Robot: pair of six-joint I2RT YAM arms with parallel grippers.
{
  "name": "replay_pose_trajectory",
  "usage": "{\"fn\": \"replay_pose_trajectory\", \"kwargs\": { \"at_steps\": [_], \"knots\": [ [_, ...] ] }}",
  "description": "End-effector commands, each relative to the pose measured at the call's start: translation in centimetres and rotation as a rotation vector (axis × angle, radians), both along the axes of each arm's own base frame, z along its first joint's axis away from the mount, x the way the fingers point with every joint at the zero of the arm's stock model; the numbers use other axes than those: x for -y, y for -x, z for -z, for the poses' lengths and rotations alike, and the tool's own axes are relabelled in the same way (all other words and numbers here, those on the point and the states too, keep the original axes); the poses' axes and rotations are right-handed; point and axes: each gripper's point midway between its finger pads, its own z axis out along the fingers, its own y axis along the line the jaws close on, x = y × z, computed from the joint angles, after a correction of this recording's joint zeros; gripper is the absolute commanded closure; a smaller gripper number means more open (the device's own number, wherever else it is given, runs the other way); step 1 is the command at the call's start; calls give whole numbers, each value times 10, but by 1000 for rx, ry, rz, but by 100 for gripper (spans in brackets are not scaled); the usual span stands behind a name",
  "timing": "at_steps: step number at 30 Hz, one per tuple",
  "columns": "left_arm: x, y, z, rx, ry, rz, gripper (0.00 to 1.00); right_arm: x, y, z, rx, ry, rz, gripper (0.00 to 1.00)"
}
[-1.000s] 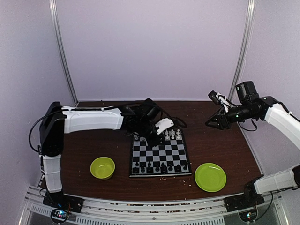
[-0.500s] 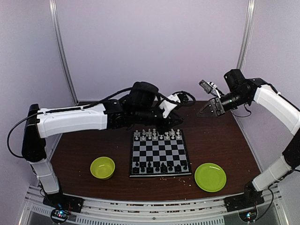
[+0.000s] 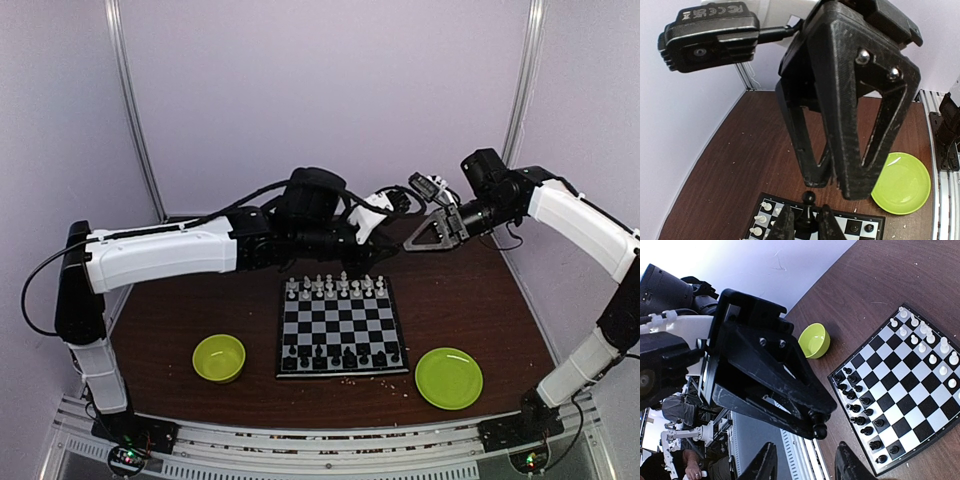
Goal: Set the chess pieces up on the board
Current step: Pass from the left arm to the right
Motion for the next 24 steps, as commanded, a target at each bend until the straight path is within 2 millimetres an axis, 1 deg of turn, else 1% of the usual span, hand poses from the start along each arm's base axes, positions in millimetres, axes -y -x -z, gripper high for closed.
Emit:
{"fn": "replay_pose_trajectory", "kwargs": {
  "at_steps": [1, 6, 12, 16, 24],
  "knots": [
    [9, 2, -18, 32, 47, 17, 87, -8, -1, -11, 1, -46, -19, 62],
    [12, 3, -16, 32, 46, 21, 87, -9, -3, -9, -8, -47, -15, 63],
    [14, 5, -17, 34, 47, 28, 87, -10, -4, -8, -17, -53, -13, 67],
    [15, 5, -16, 35, 45, 29, 87, -11, -4, -9, -24, -65, -15, 74],
    [17, 5, -14, 40, 39, 25, 87, -13, -5, -7, -45, -82, -9, 81]
  ]
}}
